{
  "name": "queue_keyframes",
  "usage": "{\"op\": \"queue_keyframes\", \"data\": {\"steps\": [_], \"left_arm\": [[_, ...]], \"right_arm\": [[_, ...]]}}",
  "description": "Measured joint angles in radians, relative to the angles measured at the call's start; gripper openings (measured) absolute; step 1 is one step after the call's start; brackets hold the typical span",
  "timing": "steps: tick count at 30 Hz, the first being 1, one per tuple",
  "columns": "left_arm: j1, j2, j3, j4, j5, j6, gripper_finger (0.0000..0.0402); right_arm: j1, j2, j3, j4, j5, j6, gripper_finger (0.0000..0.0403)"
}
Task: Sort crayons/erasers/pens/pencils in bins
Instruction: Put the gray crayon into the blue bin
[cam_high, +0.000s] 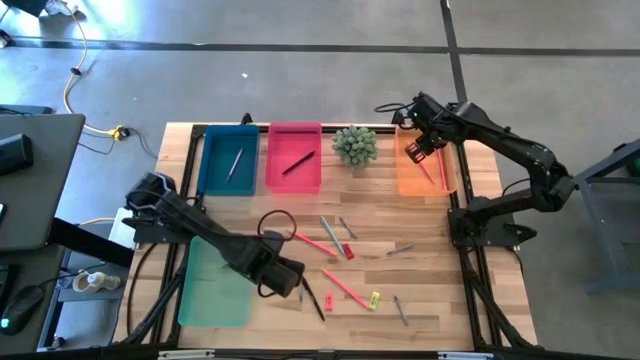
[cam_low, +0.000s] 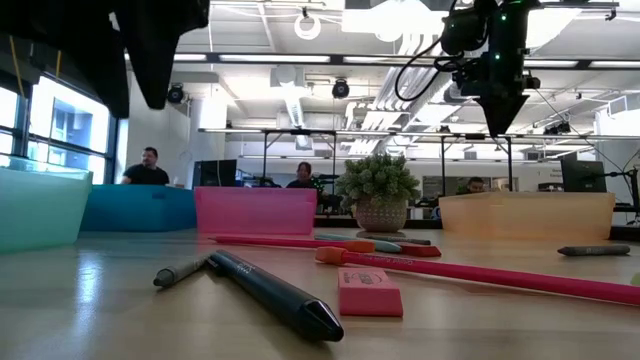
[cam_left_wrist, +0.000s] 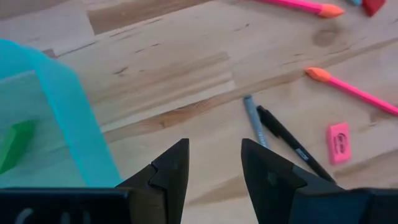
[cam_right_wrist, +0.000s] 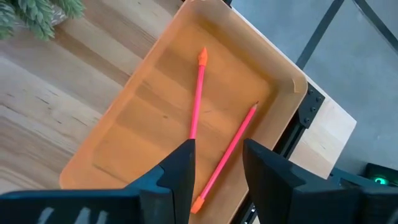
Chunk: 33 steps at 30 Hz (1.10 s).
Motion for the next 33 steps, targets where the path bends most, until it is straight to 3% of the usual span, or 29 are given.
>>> {"op": "queue_keyframes", "data": {"steps": [33], "left_arm": [[-0.018, 0.189, 0.000, 0.282, 0.031, -0.025, 0.0133]], "right_arm": [[0.000, 0.000, -0.001, 0.008, 0.000, 0.000, 0.0124]]}}
